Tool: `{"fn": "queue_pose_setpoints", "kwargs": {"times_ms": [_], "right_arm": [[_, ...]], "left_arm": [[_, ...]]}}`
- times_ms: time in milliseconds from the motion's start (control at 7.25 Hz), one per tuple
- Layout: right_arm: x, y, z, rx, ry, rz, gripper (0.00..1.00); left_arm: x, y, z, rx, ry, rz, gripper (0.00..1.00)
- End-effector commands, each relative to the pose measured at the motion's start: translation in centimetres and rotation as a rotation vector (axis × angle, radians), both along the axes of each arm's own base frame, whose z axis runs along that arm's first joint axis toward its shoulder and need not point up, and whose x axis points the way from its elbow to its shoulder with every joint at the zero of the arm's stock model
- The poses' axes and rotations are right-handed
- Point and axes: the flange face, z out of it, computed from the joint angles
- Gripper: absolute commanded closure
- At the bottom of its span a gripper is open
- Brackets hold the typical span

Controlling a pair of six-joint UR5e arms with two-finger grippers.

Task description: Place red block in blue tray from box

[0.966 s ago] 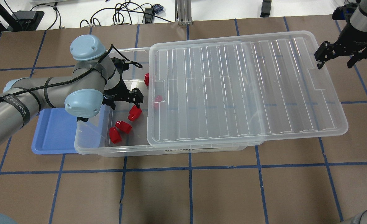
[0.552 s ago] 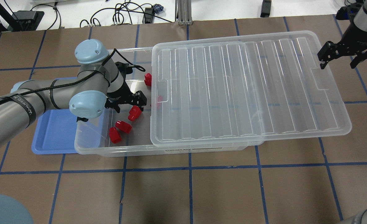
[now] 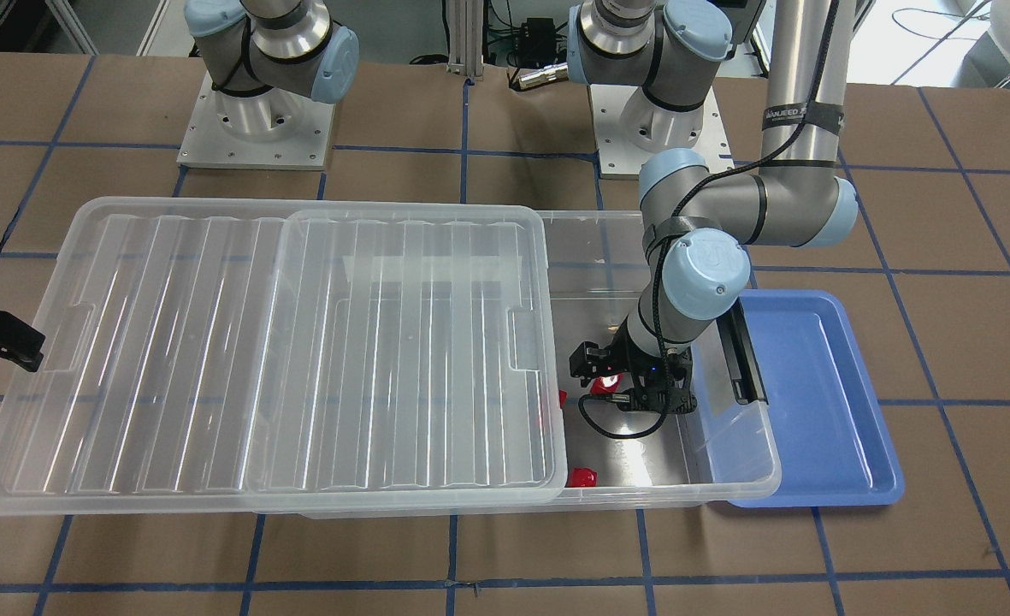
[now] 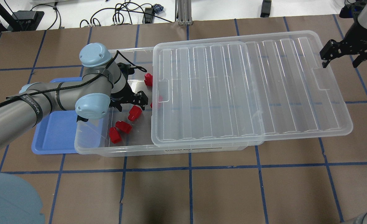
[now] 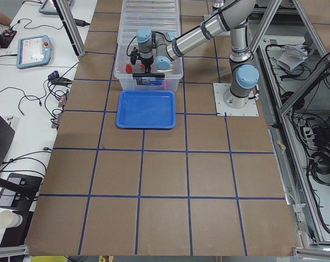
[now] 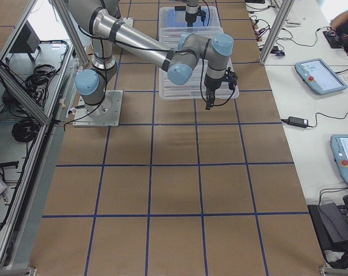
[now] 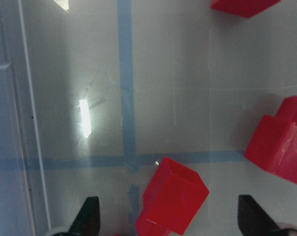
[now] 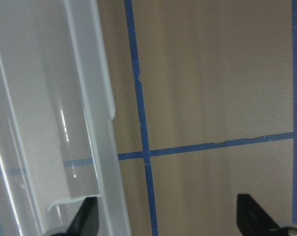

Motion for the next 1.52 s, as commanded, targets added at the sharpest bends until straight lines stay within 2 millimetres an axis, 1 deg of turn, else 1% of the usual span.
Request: {"fn": "queue_pose_setpoints", "kwargs": {"times_ms": [0, 138, 276, 414, 552, 690, 828, 966, 1103, 1379], "right_arm": [[0.7, 0.9, 2.2, -0.025, 0.008, 0.004, 0.0], [1.4, 2.1, 4.2, -0.029, 0.007, 0.015, 0.0], [1.7, 2.7, 5.4, -0.041, 0.015, 0.013, 0.0], [2.0, 3.8, 7.1, -0.053, 0.031, 0.008, 0.0], [2.3, 4.6, 8.5, -0.071, 0.038, 0.01, 0.0], [2.4, 4.9, 8.9, -0.074, 0.041, 0.008, 0.0], [2.6, 5.3, 8.5, -0.055, 0.03, 0.008, 0.0], [2.7, 5.4, 8.6, -0.052, 0.023, 0.016, 0.0], [2.8, 5.5, 8.4, -0.045, 0.016, 0.016, 0.0], [2.7, 5.6, 8.2, -0.036, 0.025, 0.017, 0.0]], "left_arm": [[0.0, -0.1, -0.7, 0.012, -0.003, -0.005, 0.21], [0.0, -0.1, -0.7, 0.011, -0.002, -0.005, 0.46], [0.0, -0.1, -0.7, 0.011, -0.002, -0.005, 0.6], [0.0, 0.0, -0.8, 0.014, -0.003, -0.005, 0.66], [0.0, -0.1, -0.6, 0.009, -0.003, -0.007, 0.66], [0.1, -0.3, -0.2, -0.003, -0.003, -0.005, 0.71], [0.2, -0.7, 1.1, -0.027, -0.004, -0.002, 0.86], [1.8, -1.4, 2.3, -0.044, -0.006, 0.025, 0.87], [3.5, -1.8, 3.1, -0.049, -0.001, 0.057, 0.87], [3.1, -1.0, 5.9, -0.046, 0.004, 0.096, 0.87]]}}
